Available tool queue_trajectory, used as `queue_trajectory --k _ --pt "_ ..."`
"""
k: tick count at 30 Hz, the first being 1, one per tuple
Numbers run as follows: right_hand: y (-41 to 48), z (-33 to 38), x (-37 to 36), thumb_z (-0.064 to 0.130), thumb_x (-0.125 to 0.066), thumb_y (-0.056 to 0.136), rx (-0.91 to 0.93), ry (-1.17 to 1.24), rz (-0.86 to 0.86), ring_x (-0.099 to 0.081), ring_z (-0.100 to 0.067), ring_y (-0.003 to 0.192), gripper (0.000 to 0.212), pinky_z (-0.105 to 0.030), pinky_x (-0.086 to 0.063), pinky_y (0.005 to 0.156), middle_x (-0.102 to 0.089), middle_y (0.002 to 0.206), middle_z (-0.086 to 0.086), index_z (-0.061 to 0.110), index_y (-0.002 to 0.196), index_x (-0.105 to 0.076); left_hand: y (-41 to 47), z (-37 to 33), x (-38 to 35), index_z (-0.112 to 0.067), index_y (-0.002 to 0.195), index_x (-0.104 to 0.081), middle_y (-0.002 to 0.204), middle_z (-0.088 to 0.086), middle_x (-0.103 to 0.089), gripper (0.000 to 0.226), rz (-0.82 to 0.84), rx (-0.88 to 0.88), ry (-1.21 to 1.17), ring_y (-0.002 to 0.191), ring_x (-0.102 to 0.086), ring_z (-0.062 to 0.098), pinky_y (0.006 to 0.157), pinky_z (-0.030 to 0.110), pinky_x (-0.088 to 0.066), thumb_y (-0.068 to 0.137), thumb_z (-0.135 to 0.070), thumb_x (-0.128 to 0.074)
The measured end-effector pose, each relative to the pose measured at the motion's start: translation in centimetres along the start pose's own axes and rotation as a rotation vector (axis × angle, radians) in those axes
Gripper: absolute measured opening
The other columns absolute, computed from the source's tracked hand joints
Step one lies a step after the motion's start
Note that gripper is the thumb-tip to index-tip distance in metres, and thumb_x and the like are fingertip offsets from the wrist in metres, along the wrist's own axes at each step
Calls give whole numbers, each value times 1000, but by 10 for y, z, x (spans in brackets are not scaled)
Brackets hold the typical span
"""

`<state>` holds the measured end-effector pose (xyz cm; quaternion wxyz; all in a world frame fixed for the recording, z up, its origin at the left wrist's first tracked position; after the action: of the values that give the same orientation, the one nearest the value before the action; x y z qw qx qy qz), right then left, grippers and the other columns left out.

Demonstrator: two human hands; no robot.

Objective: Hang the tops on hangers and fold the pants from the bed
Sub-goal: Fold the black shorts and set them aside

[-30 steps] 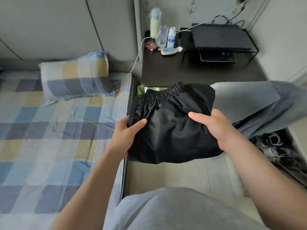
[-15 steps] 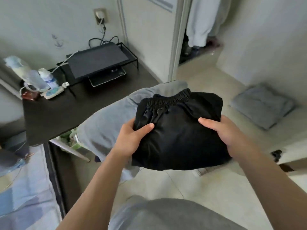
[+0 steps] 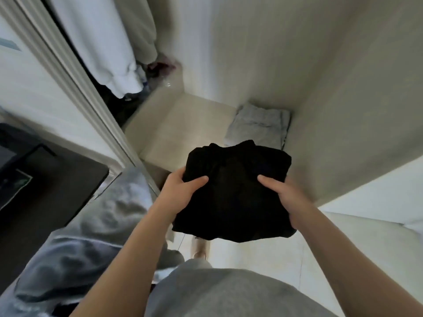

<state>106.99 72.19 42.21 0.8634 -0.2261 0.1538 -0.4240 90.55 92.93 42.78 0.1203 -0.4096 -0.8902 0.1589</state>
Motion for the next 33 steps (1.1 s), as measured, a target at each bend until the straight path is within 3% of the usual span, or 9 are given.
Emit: queue_trajectory --k 6,10,16,19,21,24,27,30,33 --pt "89 18 -28 31 -83 76 55 168 -159 -74 -12 92 35 -28 -58 73 -77 103 9 34 108 -69 127 -25 1 -17 120 -66 104 -3 -73 31 84 47 137 93 -70 15 82 33 -57 90 -21 -74" --pt "154 29 -47 20 -79 84 45 209 -246 -74 -11 90 30 -17 -56 64 -77 102 7 24 112 -70 203 -34 11 -20 119 -66 99 -14 -70 30 76 -13 218 88 -65 0 73 19 -52 90 -19 -74" --pt "228 44 -31 22 -81 83 25 248 -325 -74 -6 83 22 -14 -55 61 -77 93 13 33 99 -70 301 -34 -11 -21 121 -66 98 -20 -70 31 170 -27 233 85 -69 -6 69 11 -53 91 -22 -74" --pt "258 50 -7 30 -82 82 30 224 -361 -72 -2 89 29 -20 -57 72 -75 101 18 41 104 -66 345 -32 -40 -23 123 -66 107 -17 -72 32 234 -59 229 94 -70 0 78 18 -55 92 -24 -73" --pt "279 53 14 32 -80 84 58 186 -394 -70 -1 95 31 -22 -54 80 -73 103 23 46 106 -64 372 -29 -61 -32 116 -66 102 -23 -72 25 268 -93 232 94 -69 -3 76 14 -53 93 -25 -72" --pt "309 57 44 32 -76 88 91 83 -489 -65 -11 111 47 -34 -52 96 -67 123 12 33 132 -59 410 -24 -93 -38 112 -63 95 -32 -69 22 288 -140 263 90 -65 -12 71 6 -50 94 -25 -69" --pt "337 62 70 30 -69 93 114 -57 -601 -59 -16 119 58 -41 -47 106 -60 134 3 22 146 -48 445 -11 -127 -39 107 -61 97 -25 -67 18 316 -136 294 95 -66 -3 75 15 -50 95 -27 -68" --pt "364 67 88 28 -61 98 133 -188 -671 -54 -17 125 57 -37 -43 110 -55 141 1 22 151 -41 471 0 -154 -24 123 -60 106 -18 -64 29 279 -125 326 106 -65 12 79 19 -48 96 -30 -66" --pt "378 64 100 20 -56 98 105 -401 -812 -46 -25 133 57 -41 -37 113 -48 147 -6 19 151 -36 478 8 -167 -22 149 -39 137 -3 -57 60 178 -109 402 126 -54 21 100 33 -45 96 -36 -64"
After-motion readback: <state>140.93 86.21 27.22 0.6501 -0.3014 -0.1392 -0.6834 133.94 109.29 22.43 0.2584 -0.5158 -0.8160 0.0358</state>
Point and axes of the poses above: each hand's wrist, its own y-axis towards the middle knuckle, its own x-axis out of the back of the hand, z = x × y, the point moved 7 cm from there along y, towards the middle knuckle
